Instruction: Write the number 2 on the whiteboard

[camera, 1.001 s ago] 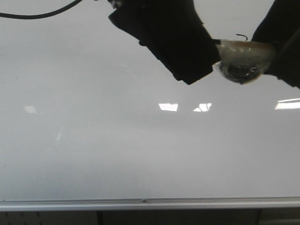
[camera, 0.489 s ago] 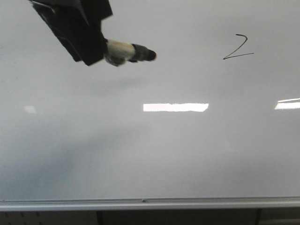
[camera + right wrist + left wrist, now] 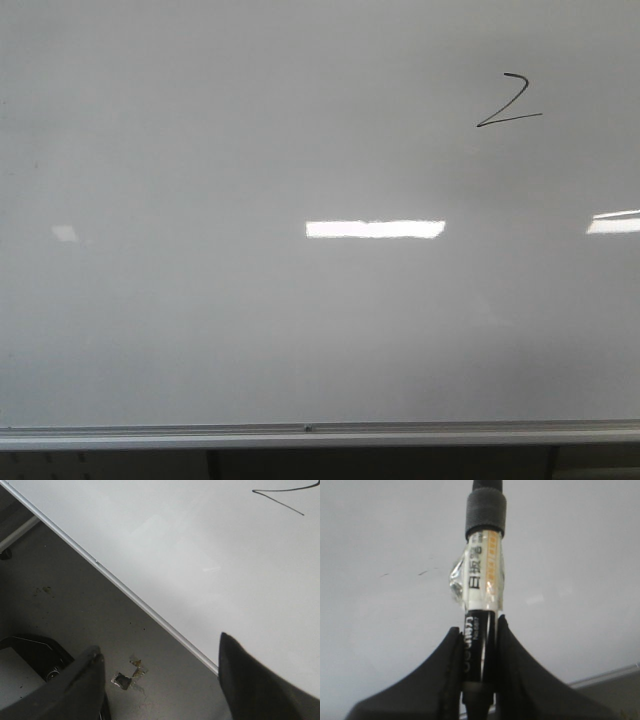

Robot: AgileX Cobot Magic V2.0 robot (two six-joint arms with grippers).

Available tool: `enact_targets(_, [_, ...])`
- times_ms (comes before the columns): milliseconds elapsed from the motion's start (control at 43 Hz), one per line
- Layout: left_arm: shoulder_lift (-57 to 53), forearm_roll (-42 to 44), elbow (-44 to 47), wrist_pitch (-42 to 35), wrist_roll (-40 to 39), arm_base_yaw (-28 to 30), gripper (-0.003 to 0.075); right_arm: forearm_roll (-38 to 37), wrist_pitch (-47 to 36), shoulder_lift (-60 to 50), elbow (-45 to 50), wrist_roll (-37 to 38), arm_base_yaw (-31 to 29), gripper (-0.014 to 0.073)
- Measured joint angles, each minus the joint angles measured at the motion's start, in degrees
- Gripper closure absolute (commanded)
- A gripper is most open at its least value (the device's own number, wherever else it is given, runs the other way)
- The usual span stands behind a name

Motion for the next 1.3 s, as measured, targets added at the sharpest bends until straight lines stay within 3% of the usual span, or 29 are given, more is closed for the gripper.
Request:
enact_targets(163, [-4.2,0.1,10.7,-16.3,-2.7,6.9,0.0682,0.0,-0.5,0.0,0.0,0.0,0.0,0.0086])
enact_targets(349, [-2.1,-1.8,19.6,-32.0,-2.9,10.2,0.0682,0.0,-0.7,0.0,0.0,0.0,0.0,0.0086])
enact_targets(675, [9.9,-3.8,21.5,-50.9,-3.3,11.5,0.0682,0.0,-0.8,0.0,0.0,0.0,0.0,0.0086])
enact_targets(908, [21.0,-3.8,21.5,-68.8,-3.3,11.5,0.0675,0.0,-0.8,0.0,0.0,0.0,0.0,0.0086])
enact_targets(1048, [26.7,-3.8,20.0,-72.5,-3.3,11.5,0.0666,0.0,-0.8,0.0,0.0,0.0,0.0,0.0086])
enact_targets(1304, [33.2,-3.8,16.1,-72.4,-3.3,11.5,0.0666,0.0,-0.8,0.0,0.0,0.0,0.0,0.0086])
